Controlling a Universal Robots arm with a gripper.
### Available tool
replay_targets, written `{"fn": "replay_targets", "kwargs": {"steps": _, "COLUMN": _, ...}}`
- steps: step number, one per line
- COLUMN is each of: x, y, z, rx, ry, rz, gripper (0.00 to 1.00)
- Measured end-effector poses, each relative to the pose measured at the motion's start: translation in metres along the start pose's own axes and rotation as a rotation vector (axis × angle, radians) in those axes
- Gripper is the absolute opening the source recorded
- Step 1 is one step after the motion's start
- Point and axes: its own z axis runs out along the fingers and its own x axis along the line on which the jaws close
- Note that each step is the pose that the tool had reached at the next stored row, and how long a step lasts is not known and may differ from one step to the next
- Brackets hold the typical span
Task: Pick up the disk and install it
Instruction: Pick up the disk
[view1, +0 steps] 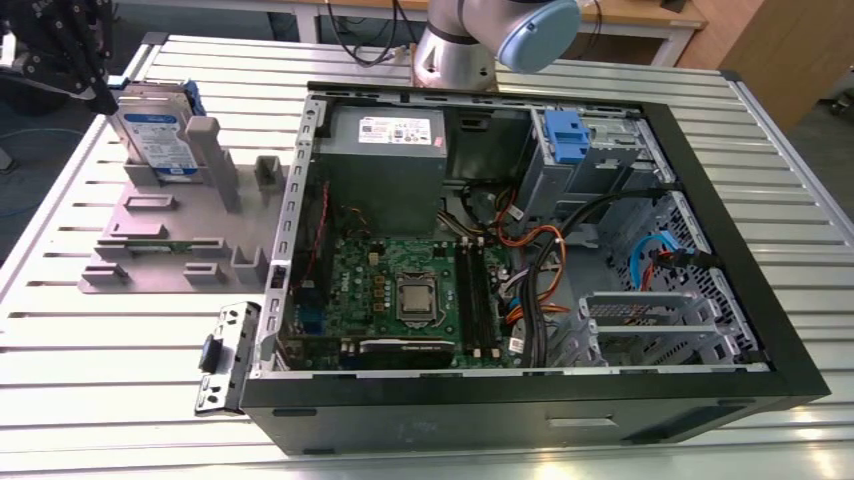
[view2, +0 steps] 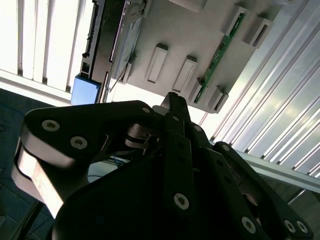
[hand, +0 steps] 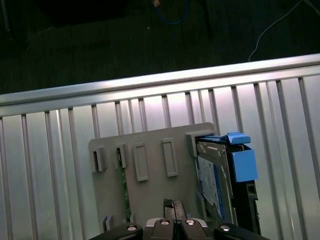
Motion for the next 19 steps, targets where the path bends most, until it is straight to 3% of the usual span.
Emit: {"fn": "replay_targets", "kwargs": {"steps": 19, "x": 0.0000, "y": 0.0000, "z": 0.0000, "rx": -0.0008, "ry": 0.0013, "rz": -0.034, "gripper": 0.10}}
